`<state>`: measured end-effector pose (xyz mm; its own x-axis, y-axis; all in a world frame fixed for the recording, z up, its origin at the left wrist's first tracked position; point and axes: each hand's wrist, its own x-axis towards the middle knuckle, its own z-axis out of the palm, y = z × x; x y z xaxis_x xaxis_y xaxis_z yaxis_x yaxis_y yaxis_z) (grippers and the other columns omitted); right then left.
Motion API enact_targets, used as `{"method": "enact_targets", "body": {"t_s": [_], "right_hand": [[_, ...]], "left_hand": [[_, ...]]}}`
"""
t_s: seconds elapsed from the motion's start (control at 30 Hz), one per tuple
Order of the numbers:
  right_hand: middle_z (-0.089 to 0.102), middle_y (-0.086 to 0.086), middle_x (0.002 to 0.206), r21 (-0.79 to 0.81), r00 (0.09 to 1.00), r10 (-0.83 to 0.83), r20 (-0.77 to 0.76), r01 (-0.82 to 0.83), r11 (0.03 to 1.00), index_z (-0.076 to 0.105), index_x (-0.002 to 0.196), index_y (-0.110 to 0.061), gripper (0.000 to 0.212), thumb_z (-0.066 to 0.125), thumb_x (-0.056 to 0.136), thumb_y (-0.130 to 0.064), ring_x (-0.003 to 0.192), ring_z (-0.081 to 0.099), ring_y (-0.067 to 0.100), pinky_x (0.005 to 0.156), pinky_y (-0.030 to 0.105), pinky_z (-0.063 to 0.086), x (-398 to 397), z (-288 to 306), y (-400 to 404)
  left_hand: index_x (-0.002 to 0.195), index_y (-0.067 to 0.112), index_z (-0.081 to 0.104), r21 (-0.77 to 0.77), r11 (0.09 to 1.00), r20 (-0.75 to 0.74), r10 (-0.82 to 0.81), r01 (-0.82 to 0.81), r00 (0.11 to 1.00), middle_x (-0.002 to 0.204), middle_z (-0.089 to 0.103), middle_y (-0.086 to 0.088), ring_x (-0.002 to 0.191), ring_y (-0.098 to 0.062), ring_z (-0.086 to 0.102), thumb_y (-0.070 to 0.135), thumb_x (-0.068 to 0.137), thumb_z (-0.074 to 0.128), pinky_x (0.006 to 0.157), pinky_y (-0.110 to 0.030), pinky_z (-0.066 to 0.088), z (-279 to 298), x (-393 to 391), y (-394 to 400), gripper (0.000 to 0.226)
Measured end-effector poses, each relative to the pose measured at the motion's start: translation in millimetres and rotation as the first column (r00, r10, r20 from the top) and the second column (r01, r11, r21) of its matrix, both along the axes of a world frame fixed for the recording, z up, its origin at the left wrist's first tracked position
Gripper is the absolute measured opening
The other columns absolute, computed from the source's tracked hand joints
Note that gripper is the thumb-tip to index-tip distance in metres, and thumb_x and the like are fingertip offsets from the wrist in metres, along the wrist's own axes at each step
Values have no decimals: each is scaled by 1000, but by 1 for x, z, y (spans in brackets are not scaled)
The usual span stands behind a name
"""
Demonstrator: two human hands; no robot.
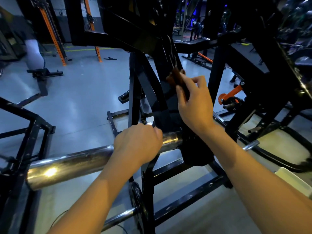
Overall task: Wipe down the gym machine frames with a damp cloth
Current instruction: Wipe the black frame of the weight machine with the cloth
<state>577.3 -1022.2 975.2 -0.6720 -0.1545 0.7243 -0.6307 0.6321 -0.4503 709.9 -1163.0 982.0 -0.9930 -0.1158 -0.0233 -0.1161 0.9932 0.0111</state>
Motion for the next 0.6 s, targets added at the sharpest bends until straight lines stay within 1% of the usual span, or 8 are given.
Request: {"method": "enact_targets", "body": {"t_s": [0.07, 0.13, 0.17, 0.23, 0.33, 0.43, 0.57, 0.6], "right_hand": [[46, -3, 120, 77, 998, 38, -48, -34, 996, 52, 149, -27, 43, 53, 107, -33, 98, 56, 16, 68, 25, 53, 14, -13, 10], [44, -5, 118, 5, 1000, -14, -7, 14, 1000, 54, 146, -24, 40, 54, 107, -33, 92, 56, 13, 67, 24, 53, 12, -19, 20], [44, -4, 117, -55, 997, -64, 37, 66, 996, 55, 144, -23, 39, 53, 107, -34, 88, 57, 13, 67, 28, 56, 4, -16, 18], [46, -2, 117, -113, 984, -145, 99, 156, 981, 57, 142, -24, 37, 52, 107, -35, 83, 57, 15, 65, 33, 57, -12, -2, 5], [44, -7, 116, -77, 997, -72, 38, 74, 994, 56, 144, -29, 37, 52, 108, -36, 89, 57, 15, 64, 28, 53, -14, 6, -10], [41, -11, 115, 9, 1000, 10, -6, -10, 1000, 53, 147, -29, 39, 53, 108, -34, 94, 55, 13, 68, 22, 50, 0, -12, 12], [46, -5, 114, -103, 990, -110, 83, 118, 988, 57, 142, -26, 36, 52, 107, -35, 82, 59, 16, 58, 26, 48, -20, -5, 11], [47, -5, 113, -119, 988, -120, 92, 131, 984, 58, 142, -27, 36, 52, 107, -35, 83, 59, 17, 58, 26, 48, -25, 3, 1]], "left_hand": [[84, 22, 36, -2, 1000, 14, 11, -11, 1000, 84, 57, -4, 81, -27, 62, 18, 107, 33, 76, -46, 61, 1, 1, 2, 24], [95, 27, 43, 3, 1000, -9, 9, -9, 1000, 90, 60, -4, 86, -27, 64, 21, 108, 33, 79, -45, 61, 1, 0, 3, 17], [95, 28, 42, 5, 1000, -12, 10, -10, 1000, 90, 60, -4, 87, -26, 64, 22, 108, 33, 80, -45, 61, 1, 1, 3, 17], [89, 26, 38, 7, 1000, -1, 13, -13, 1000, 86, 58, -3, 84, -25, 64, 22, 108, 33, 79, -45, 61, 2, 2, 4, 20], [81, 26, 35, -14, 1000, 3, 5, -5, 1000, 82, 58, -3, 78, -22, 63, 22, 107, 34, 76, -44, 62, 4, 3, 3, 27], [94, 27, 46, -2, 1000, -4, 1, -1, 1000, 82, 58, -2, 79, -22, 63, 24, 108, 33, 76, -43, 61, 1, 1, 2, 19], [107, 27, 51, -10, 1000, -6, -11, 11, 1000, 86, 58, -2, 80, -22, 62, 24, 107, 34, 75, -41, 60, 0, 0, 3, 17], [104, 26, 51, 2, 1000, -10, -5, 5, 1000, 85, 57, -1, 77, -21, 60, 25, 107, 33, 73, -39, 59, 0, 0, 3, 18]]}}
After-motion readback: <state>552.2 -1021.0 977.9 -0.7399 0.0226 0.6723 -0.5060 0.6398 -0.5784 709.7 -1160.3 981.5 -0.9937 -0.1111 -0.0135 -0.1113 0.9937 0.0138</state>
